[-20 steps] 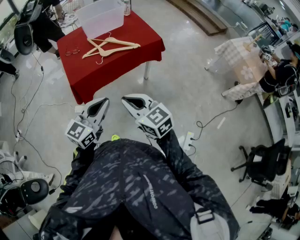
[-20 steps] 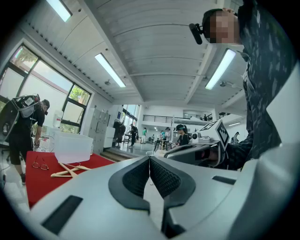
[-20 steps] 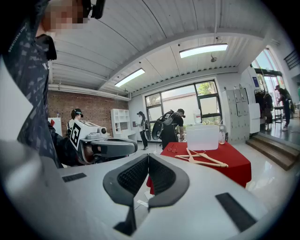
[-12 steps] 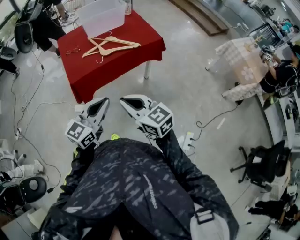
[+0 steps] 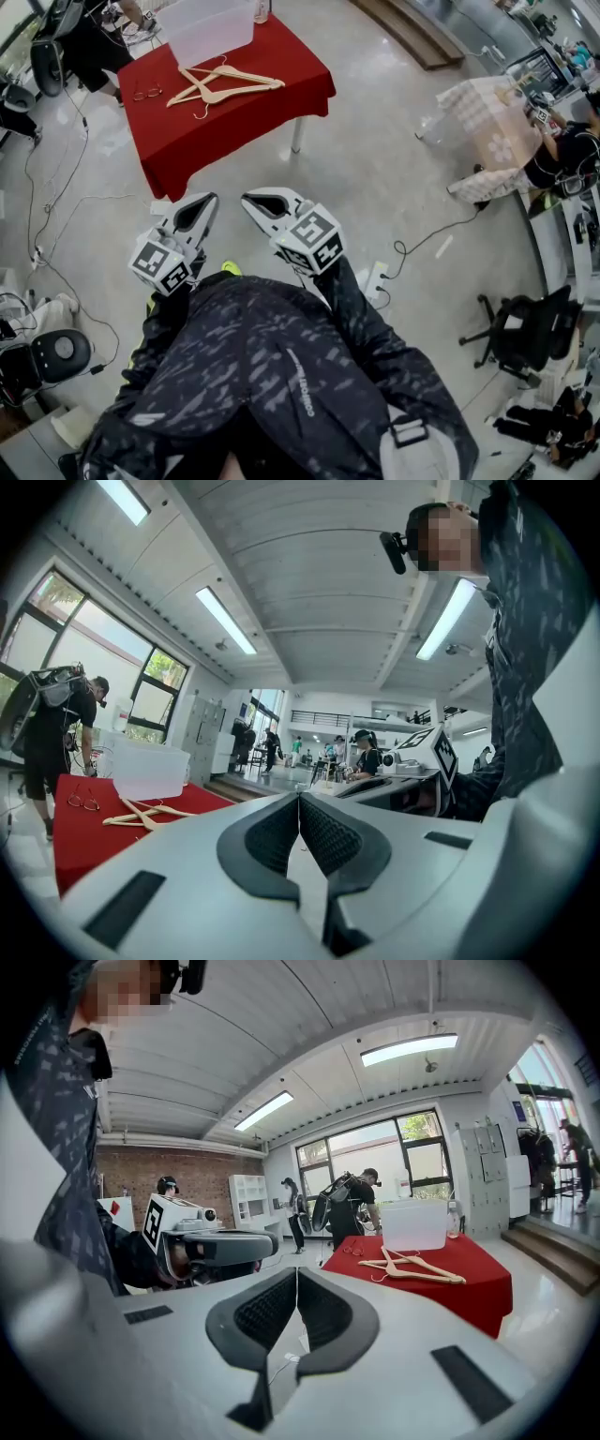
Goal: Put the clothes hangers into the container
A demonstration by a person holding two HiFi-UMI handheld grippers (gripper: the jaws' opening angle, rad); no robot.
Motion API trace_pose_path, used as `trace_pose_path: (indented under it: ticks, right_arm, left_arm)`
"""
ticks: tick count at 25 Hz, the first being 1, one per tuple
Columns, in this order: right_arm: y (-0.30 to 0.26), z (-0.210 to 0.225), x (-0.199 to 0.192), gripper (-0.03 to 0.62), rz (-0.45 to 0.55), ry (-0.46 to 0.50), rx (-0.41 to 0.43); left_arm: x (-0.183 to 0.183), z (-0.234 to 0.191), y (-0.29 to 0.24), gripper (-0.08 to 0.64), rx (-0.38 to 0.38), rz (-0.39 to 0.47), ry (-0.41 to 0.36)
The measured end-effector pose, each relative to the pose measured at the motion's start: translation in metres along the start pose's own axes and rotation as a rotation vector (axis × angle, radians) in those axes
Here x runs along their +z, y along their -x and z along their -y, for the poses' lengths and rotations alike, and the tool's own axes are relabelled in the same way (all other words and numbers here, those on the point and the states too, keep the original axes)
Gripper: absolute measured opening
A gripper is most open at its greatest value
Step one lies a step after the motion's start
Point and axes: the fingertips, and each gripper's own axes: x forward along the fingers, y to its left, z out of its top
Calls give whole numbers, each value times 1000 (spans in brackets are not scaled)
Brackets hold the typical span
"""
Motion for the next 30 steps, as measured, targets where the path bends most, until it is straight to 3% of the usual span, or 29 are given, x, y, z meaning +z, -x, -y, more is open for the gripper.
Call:
trace_pose_path:
  ticks: [8,15,30]
  right_arm:
    - [-18,14,-5,15,-35,-2,-1]
    - [-40,38,0,15,-78,22,-38]
    - [-111,93,25,15,-131,-18,-68]
  left_arm:
    - [-3,-21,0,11,24,-1,31]
    - [-1,-53,-15,11,0,-13,49]
    - [10,-136,-48,12,-70,-28,108]
